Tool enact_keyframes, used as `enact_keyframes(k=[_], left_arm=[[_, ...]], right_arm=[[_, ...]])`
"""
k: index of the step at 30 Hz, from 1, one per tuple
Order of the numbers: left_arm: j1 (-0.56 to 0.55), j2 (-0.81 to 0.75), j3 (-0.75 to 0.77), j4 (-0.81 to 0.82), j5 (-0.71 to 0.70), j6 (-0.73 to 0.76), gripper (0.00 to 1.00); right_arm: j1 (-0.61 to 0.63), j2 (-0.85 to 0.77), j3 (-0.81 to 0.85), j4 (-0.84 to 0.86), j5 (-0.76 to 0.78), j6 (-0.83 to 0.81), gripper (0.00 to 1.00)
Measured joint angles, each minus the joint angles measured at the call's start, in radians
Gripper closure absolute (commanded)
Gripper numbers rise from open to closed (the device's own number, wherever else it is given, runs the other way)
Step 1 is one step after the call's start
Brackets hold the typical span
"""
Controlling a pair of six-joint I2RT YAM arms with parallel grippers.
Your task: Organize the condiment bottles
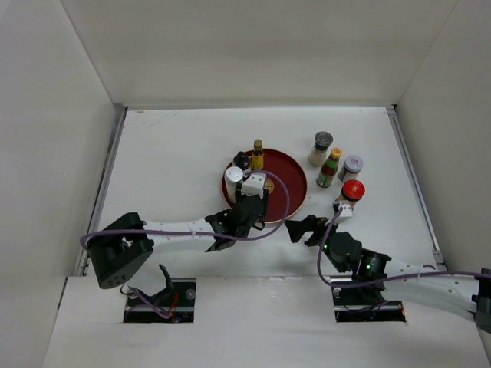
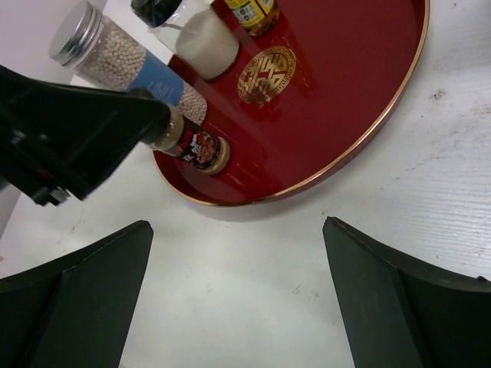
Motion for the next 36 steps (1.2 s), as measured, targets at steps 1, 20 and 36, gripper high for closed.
enact_keyframes(k=[1,20,36], left_arm=[[0.000,0.008,-0.006,0.006,-0.002,-0.003,0.66],[-0.016,-0.117,-0.059,0.046,-0.045,-0.026,0.00],[0.042,-0.711,-0.184,0.285,-0.172,0.149,0.00]], right_arm=[[0.000,0.000,0.000,0.000,0.000,0.000,0.00],[0.000,0.014,0.000,0.000,0.000,0.000,0.00],[-0.010,-0.044,0.240,-0.192,0.001,-0.117,0.72]])
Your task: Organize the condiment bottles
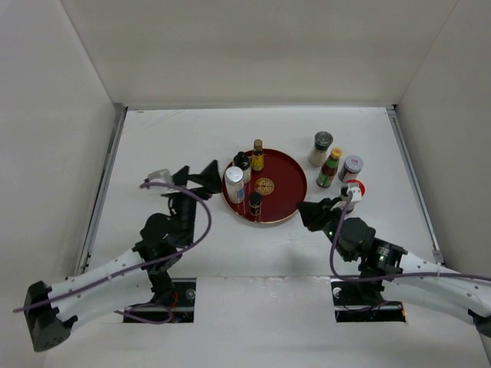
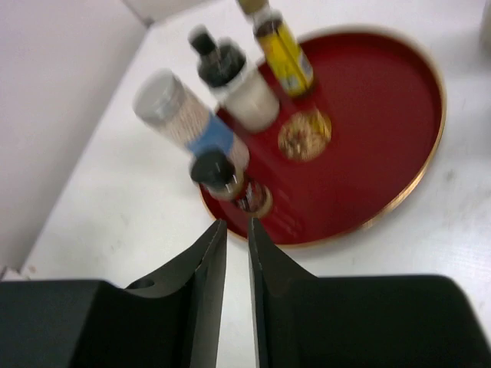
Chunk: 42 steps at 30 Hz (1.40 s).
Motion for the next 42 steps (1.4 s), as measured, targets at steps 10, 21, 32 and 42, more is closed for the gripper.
enact_keyframes(k=[10,21,32,42], left_arm=[[0.225,-0.116,-0.331,0.056,-0.198,-0.099,0.00],[0.266,0.153,-0.367,0.036,-0.211,-0.243,0.00],[0.259,0.217,-0.367,0.046,-0.142,-0.311,0.00],[0.267,0.236,-0.359,0.049,-0.117,-0.330,0.00]], right_arm=[[-0.342,0.076,0.245,-0.255,0.188,-0.074,0.00],[-0.654,0.319,0.298,-0.452,0.147,-0.077,0.00],[-0.779,0.414,0.286,-0.380,-0.020,-0.084,0.00],[-0.792,0.500,0.277,-0.332,-0.088,-0.099,0.32]])
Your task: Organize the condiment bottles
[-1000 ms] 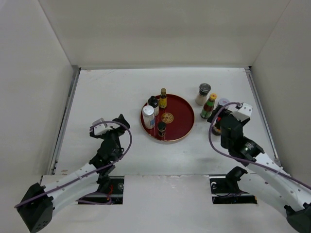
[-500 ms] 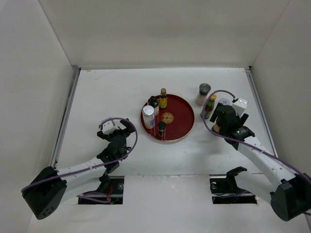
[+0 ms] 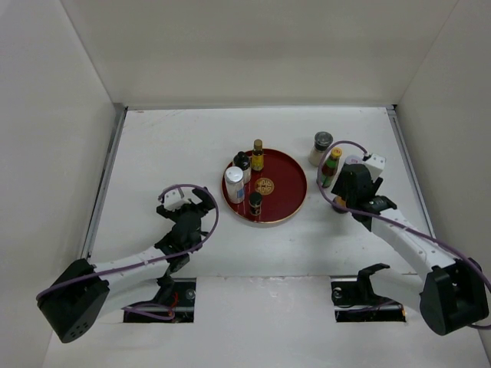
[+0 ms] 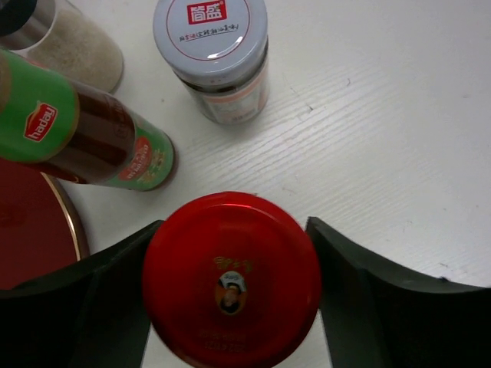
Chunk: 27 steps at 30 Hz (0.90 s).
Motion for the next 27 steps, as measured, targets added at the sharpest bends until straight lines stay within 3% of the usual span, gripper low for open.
enact_keyframes(k=[5,15,19,27], left_arm=[[0.002,0.008,0.009,0.004,0.029,-0.004,0.00],[0.018,-0.022,0.036,-0.038,0.037,-0.014,0.00],[0.018,-0.027,0.053,-0.073,0.047,-0.021,0.00],[0.024,-0.048,0.053,-0.100,0.052,-0.042,0.00]], right_arm=[[0.034,-0.018,-0.006,-0.016,0.020,0.001,0.51],[0.327,-0.098,0.099,-0.192,0.074,0.014,0.52],[0.394,0.016,0.223,-0.121,0.073,-0.006,0.52],[0.418,0.402,0.428,0.151,-0.013,-0.080,0.52]])
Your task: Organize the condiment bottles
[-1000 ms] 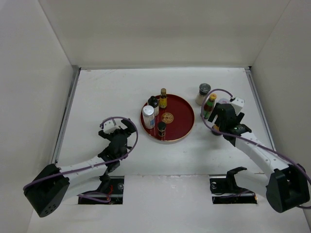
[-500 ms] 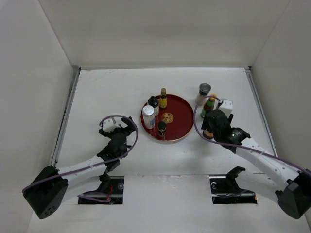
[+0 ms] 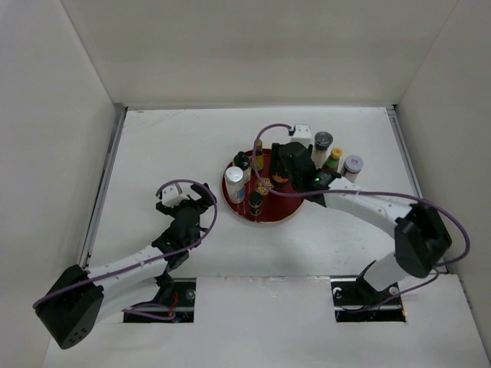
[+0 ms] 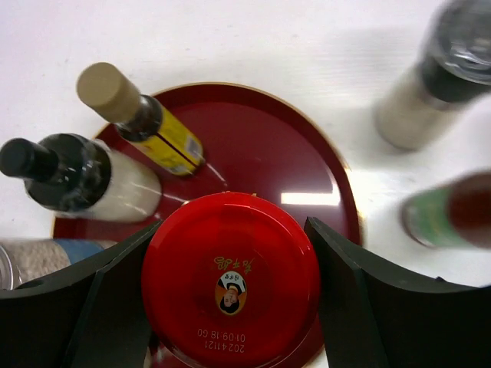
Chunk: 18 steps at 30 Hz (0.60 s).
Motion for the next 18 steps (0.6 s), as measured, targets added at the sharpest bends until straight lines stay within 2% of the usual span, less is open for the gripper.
enact_keyframes(k=[9,10,14,16,18], left_arm=[[0.000,0.035,0.002,-0.007,0.018,-0.008,0.00],[0.000,0.042,0.002,-0.007,0.018,-0.008,0.00],[0.000,0.073,0.014,-0.010,0.021,-0.008,0.00],[0.000,0.073,0.016,-0.010,0.022,-0.008,0.00],[0.000,0.074,0.019,-0.010,0.021,-0.008,0.00]], right_arm=[[0.003,0.254,0.134,0.095,-0.072,-0.024,0.48],[0.003,0.275,0.145,0.102,-0.076,-0.025,0.46],[0.006,0.309,0.167,0.121,-0.078,-0.029,0.17],[0.011,0.307,0.167,0.135,-0.070,-0.024,0.09],[0.017,0.291,0.167,0.142,-0.063,-0.023,0.06]])
